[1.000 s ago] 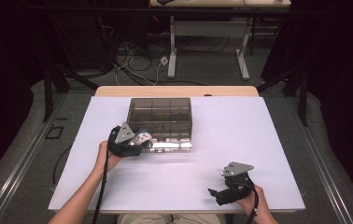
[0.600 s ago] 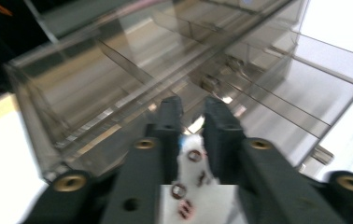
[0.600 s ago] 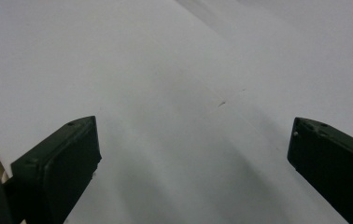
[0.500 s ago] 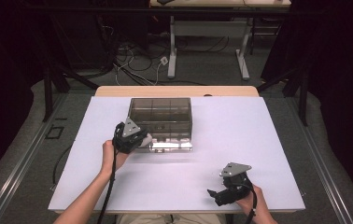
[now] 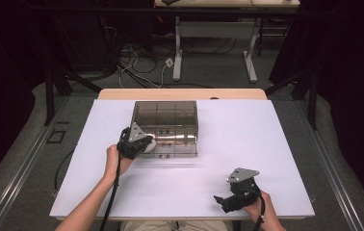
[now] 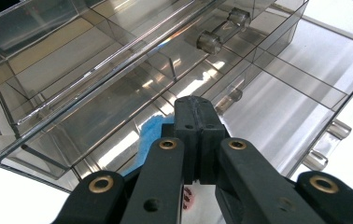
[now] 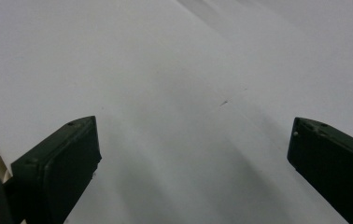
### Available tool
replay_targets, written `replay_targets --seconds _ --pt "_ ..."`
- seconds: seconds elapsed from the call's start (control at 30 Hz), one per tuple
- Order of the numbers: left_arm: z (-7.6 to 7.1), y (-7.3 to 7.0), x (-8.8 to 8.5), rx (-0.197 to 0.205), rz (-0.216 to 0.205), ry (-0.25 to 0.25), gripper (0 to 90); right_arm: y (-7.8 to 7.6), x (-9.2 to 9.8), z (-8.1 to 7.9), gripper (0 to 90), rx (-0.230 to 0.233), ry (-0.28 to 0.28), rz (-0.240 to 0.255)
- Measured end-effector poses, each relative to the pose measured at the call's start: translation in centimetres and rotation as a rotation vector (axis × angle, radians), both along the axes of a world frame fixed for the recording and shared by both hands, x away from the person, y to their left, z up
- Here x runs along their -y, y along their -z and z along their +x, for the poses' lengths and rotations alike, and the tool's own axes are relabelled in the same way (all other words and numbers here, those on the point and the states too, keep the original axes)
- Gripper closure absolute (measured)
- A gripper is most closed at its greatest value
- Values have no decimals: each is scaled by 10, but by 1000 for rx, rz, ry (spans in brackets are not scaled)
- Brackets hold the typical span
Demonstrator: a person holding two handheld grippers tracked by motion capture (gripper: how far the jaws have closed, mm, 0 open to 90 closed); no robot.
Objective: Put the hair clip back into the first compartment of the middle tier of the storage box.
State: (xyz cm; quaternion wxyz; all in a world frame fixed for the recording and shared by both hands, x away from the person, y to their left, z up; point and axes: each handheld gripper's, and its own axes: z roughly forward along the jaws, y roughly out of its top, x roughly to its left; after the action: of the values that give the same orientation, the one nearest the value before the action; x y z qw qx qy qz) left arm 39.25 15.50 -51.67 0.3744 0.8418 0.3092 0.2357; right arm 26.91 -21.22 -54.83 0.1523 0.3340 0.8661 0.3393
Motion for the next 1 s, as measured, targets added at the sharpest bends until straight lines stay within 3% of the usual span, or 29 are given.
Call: replay_targets --seconds 0.17,0.43,0.83,1.0 --pt "0 3 3 0 36 -3 900 0 -1 0 20 -12 -5 -2" --pt "2 7 6 -10 28 -23 900 1 -1 0 21 -11 -10 -5" --pt "3 12 15 9 59 -17 900 1 -2 -1 21 -13 -2 0" --pt "2 9 12 13 4 -18 900 0 -1 0 21 -4 -3 1"
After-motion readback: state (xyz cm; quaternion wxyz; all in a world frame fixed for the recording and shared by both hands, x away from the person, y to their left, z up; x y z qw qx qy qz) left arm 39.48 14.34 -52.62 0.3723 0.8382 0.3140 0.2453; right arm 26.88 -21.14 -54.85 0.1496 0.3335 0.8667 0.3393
